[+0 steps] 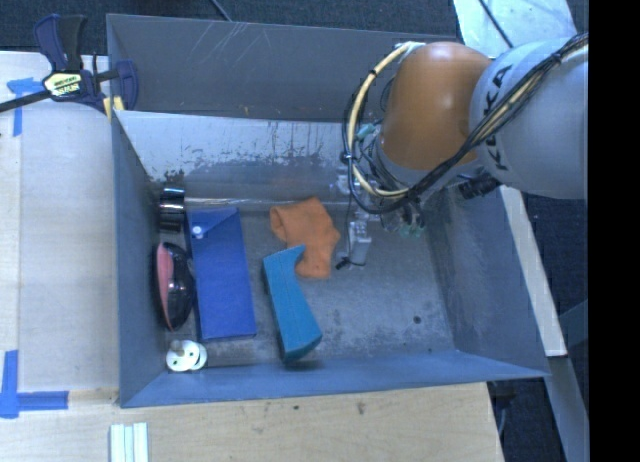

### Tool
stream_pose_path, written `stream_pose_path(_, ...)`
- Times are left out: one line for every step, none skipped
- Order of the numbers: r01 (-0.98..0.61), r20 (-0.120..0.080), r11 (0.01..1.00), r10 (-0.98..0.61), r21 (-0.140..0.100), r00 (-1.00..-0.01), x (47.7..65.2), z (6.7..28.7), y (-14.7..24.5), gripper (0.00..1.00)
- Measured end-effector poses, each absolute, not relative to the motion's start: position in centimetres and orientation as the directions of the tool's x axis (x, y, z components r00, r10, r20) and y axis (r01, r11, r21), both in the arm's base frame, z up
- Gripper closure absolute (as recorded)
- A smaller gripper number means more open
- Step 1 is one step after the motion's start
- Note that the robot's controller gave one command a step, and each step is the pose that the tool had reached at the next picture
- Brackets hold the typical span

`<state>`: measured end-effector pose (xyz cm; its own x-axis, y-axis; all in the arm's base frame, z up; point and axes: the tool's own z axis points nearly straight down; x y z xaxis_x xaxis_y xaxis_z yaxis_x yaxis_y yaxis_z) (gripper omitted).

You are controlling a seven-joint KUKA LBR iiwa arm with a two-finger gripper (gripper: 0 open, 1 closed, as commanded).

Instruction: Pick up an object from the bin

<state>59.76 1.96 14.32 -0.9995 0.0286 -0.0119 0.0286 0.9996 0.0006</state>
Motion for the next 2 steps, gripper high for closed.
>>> stream_pose_path(0.164,0.0,0.987,0.164,0.0,-0.987,60.1,9.7,3.3,0.0)
stream_pose_path(0.137,-0.01,0.991,0.137,0.001,-0.99,57.3,7.4,4.9,1.0)
